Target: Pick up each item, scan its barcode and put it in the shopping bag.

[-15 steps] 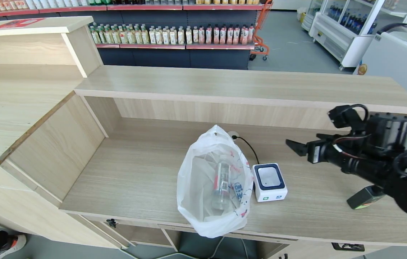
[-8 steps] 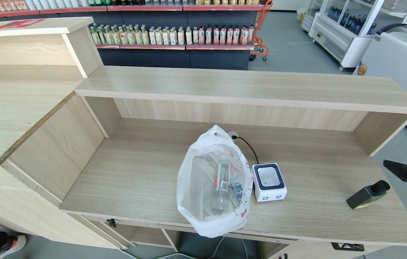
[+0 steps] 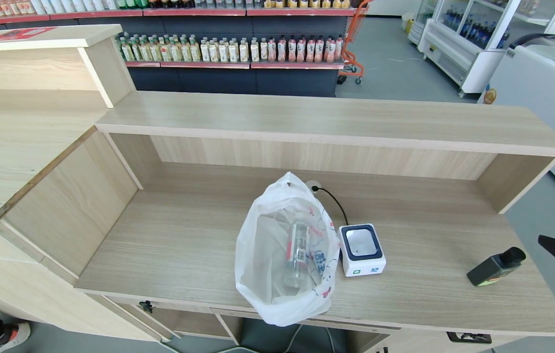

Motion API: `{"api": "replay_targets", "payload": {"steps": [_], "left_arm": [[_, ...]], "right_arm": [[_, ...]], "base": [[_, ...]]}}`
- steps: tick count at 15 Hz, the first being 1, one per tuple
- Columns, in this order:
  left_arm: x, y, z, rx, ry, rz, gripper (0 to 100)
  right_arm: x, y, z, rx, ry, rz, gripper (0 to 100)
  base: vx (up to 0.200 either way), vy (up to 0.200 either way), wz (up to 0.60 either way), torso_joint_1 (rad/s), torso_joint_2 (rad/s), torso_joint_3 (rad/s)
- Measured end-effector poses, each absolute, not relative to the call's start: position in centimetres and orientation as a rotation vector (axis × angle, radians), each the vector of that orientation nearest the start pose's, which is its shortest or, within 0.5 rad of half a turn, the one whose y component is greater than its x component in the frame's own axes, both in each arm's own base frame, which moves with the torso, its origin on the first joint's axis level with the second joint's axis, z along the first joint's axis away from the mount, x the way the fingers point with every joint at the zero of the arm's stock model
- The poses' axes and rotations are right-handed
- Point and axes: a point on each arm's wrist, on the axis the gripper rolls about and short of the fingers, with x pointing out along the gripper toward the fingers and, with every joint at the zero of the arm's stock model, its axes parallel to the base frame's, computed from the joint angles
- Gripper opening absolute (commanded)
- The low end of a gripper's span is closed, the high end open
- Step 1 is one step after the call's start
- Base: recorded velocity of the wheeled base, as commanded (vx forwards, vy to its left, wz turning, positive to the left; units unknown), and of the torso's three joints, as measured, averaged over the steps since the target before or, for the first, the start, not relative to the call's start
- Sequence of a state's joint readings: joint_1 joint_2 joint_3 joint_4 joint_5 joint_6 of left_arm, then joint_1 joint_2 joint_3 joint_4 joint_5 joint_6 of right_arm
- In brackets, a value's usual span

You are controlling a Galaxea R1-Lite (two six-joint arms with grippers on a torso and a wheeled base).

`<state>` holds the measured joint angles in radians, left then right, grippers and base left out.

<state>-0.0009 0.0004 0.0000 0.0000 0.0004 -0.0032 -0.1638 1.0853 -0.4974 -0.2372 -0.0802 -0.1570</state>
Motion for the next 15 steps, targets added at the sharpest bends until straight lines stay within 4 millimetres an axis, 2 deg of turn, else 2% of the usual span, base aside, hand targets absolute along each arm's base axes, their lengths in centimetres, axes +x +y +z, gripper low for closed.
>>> {"api": "replay_targets", "payload": {"steps": [5, 9, 14, 15], "left_arm": [[-2.3, 0.0, 7.5, -0.003, 0.000, -0.001, 100], [-2.3, 0.0, 7.5, -0.003, 0.000, -0.001, 100], [-2.3, 0.0, 7.5, -0.004, 0.000, 0.000, 100], [-2.3, 0.0, 7.5, -0.004, 0.000, 0.000, 100]], "right_arm": [[16.2, -2.5, 17.8, -0.123, 0.468, -0.140, 100], [17.4, -2.4, 17.3, -0.138, 0.475, -0.132, 100], [17.2, -2.2, 16.1, -0.187, 0.529, -0.105, 100], [17.2, -2.1, 15.9, -0.190, 0.535, -0.106, 100]], "base": [[0.000, 0.000, 0.00, 0.000, 0.00, 0.000], [-0.200, 0.000, 0.00, 0.012, 0.00, -0.001], [-0.200, 0.000, 0.00, -0.006, 0.00, 0.002], [0.000, 0.000, 0.00, 0.000, 0.00, 0.000]]}}
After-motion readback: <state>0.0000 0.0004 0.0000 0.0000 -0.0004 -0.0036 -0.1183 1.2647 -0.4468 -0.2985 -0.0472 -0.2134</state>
